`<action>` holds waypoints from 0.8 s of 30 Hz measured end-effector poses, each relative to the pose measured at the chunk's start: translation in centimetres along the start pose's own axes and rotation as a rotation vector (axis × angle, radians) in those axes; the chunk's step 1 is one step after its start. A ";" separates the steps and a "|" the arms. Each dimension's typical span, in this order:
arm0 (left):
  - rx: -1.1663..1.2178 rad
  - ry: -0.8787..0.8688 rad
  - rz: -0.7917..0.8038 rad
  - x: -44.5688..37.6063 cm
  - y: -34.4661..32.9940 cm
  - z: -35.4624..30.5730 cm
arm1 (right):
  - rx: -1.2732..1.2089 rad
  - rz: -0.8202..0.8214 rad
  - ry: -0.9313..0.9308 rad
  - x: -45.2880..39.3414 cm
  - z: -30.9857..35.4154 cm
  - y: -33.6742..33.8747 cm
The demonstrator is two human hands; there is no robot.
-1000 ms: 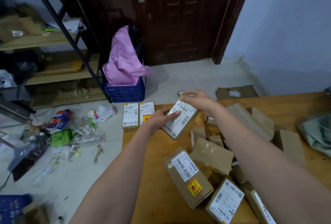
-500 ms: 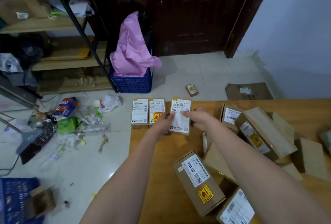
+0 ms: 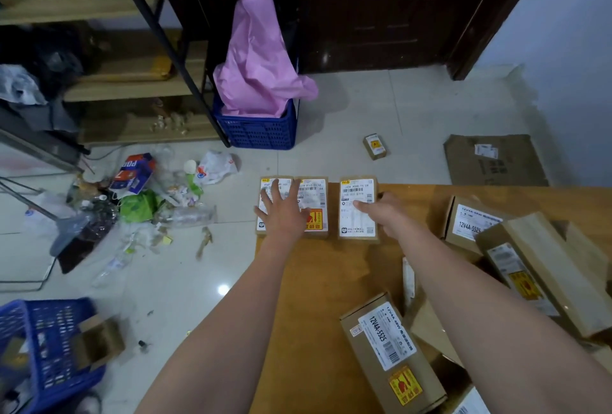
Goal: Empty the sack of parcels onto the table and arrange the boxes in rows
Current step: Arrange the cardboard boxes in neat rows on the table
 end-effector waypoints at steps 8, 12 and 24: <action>-0.033 0.104 0.156 -2.4 -2.7 2.6 | 0.069 0.023 -0.007 -2.9 -0.2 -2.6; -0.045 0.099 0.171 -2.6 -3.1 2.5 | 0.145 0.016 0.006 -3.9 -0.5 -2.8; -0.028 0.070 0.184 -2.4 -3.0 2.2 | 0.255 0.022 0.044 -4.1 -0.3 -2.9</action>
Point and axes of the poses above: each hand's wrist, its own x-axis away from the middle knuckle, its own y-axis out of the back of the hand, z = x × y, the point moved 8 cm from there along -x, towards the middle knuckle, and after that the axes turned 8 degrees about y, right-handed, at the moved point
